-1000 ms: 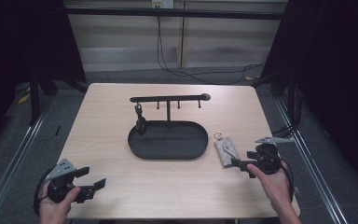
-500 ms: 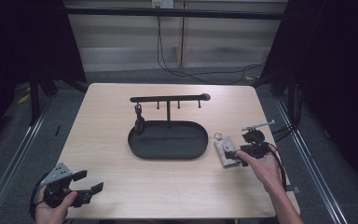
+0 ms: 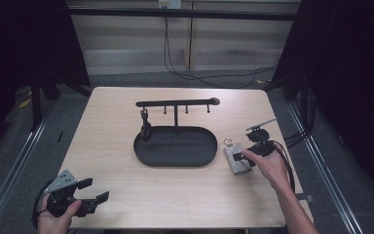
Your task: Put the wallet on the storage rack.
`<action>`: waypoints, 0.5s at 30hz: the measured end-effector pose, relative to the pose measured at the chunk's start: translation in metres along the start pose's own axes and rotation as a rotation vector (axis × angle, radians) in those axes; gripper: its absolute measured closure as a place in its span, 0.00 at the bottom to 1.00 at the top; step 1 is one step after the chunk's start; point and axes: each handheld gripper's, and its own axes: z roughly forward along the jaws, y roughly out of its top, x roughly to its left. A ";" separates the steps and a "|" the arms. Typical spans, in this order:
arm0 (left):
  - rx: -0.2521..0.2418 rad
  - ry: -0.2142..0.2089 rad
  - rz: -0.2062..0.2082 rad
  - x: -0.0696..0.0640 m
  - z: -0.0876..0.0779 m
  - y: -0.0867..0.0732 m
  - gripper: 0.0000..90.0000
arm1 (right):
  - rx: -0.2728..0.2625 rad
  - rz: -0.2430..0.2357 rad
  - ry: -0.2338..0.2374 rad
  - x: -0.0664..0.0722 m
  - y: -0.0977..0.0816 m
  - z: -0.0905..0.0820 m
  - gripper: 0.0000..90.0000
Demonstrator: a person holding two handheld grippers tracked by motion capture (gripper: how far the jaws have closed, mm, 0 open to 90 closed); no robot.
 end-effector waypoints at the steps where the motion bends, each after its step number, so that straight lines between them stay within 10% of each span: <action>1: -0.001 -0.007 -0.001 0.000 0.000 0.000 0.20 | 0.008 -0.005 -0.003 0.000 0.001 0.001 0.27; 15: 0.003 -0.008 -0.002 0.000 0.000 0.000 0.21 | 0.086 -0.006 -0.038 -0.002 0.013 0.023 0.26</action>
